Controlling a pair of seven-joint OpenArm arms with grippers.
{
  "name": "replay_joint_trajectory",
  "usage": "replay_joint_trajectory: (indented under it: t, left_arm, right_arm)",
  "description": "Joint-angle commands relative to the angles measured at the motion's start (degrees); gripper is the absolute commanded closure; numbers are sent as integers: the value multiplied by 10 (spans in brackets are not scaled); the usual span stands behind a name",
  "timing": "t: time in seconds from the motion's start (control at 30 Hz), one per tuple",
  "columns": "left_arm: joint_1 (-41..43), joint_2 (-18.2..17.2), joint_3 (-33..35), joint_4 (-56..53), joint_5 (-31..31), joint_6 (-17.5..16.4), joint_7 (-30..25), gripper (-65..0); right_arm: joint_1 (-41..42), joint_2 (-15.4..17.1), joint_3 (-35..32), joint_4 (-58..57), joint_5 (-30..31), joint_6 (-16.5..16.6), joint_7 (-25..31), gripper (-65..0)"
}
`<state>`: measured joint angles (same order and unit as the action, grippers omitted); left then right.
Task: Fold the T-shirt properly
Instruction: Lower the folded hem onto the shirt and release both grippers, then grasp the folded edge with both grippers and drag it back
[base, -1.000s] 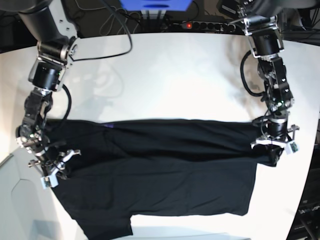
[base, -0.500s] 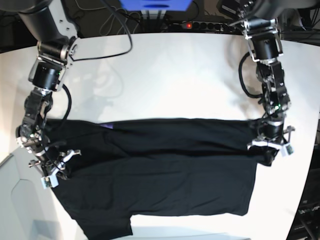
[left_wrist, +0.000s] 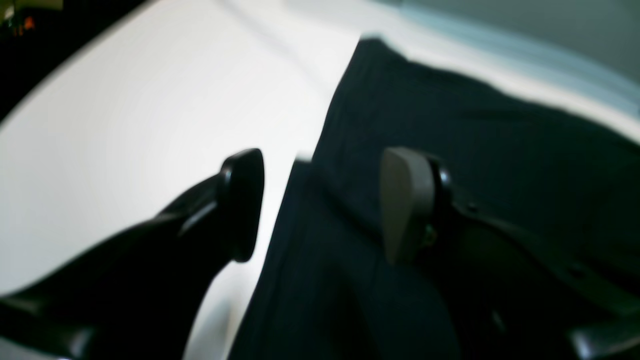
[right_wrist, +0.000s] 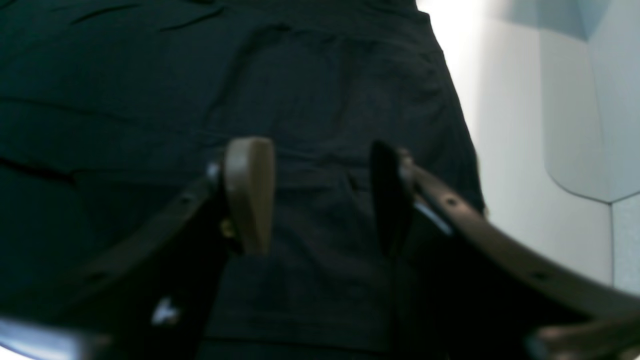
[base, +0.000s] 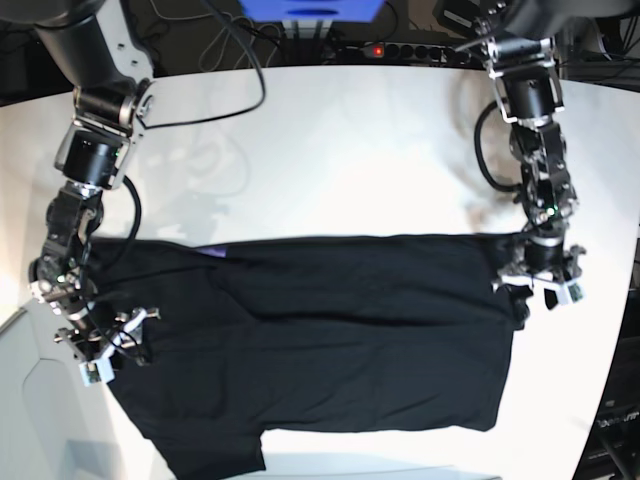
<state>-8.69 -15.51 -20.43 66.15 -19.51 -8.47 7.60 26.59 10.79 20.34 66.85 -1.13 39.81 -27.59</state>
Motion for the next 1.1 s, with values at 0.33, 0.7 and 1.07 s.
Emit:
replay_joint_trajectory:
  t: [0.33,0.7,1.07]
  left_arm:
    - [79,4,-45,11,-36,-4,-16,-357]
    - [75,5,-16,-25,-53,-4,-16,-355]
    - [64,4,-12,-32,-54,-4,-16,-35]
  right_arm:
    - [-6,19,27,35,13,2,14,-370]
    - [-107,35,106,86,12,2,15,-370]
    - [-117,78,110,-25,13,2,20,-369]
